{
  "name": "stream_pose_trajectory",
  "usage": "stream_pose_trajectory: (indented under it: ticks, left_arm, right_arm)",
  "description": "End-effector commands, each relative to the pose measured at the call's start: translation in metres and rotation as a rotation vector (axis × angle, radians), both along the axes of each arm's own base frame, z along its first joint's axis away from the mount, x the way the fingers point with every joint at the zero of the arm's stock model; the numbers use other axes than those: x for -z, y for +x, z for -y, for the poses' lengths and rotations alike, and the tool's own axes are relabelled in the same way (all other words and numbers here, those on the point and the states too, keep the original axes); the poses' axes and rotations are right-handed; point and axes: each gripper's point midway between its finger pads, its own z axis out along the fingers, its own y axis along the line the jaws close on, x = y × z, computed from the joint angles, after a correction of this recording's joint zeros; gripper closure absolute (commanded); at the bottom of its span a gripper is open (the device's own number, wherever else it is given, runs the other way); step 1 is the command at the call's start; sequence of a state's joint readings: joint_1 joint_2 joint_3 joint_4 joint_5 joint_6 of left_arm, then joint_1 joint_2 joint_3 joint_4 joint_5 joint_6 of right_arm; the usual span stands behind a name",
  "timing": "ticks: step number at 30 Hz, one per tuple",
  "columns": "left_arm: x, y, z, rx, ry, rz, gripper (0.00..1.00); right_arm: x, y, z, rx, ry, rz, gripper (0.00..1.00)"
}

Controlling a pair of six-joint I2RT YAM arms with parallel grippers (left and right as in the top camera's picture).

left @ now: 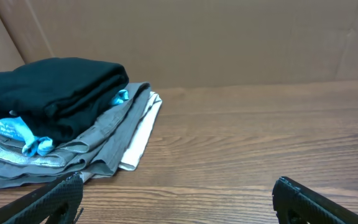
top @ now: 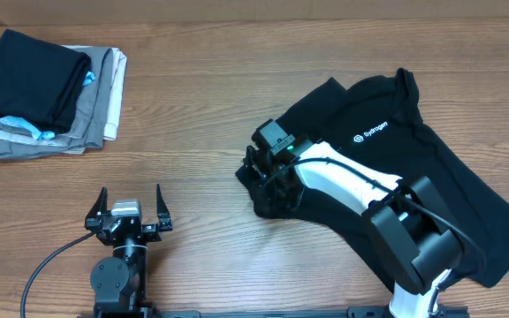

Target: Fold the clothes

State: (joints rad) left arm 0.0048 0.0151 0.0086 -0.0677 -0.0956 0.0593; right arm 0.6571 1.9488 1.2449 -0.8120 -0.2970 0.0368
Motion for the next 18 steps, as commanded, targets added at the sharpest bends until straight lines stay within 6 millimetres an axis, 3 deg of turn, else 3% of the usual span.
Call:
stream_pose_trajectory:
  ticks: [1,3,7,13,18]
  left_arm:
    - [0.0,0.0,-0.004,-0.017,0.017,0.003,0.0]
    - [0.0,0.0,-0.004,-0.017,0.016,0.002,0.0]
    - [0.0,0.0,-0.004,-0.017,0.016,0.003,0.0]
    - [0.0,0.0,-0.004,-0.017,0.016,0.003,0.0]
    - [0.0,0.0,-0.004,-0.017,0.017,0.003,0.0]
  right_arm:
    - [-0.006,0.028,0.01,0.066,-0.136,0.179,0.68]
    - [-0.007,0.031,0.009,0.074,-0.135,0.195,0.96]
    - [-0.03,0.026,-0.008,0.063,-0.024,0.167,0.96]
    - [-0.097,0.035,-0.008,0.107,0.089,0.252,0.96]
    - [-0.096,0.043,0.013,0.171,0.103,0.209,0.96]
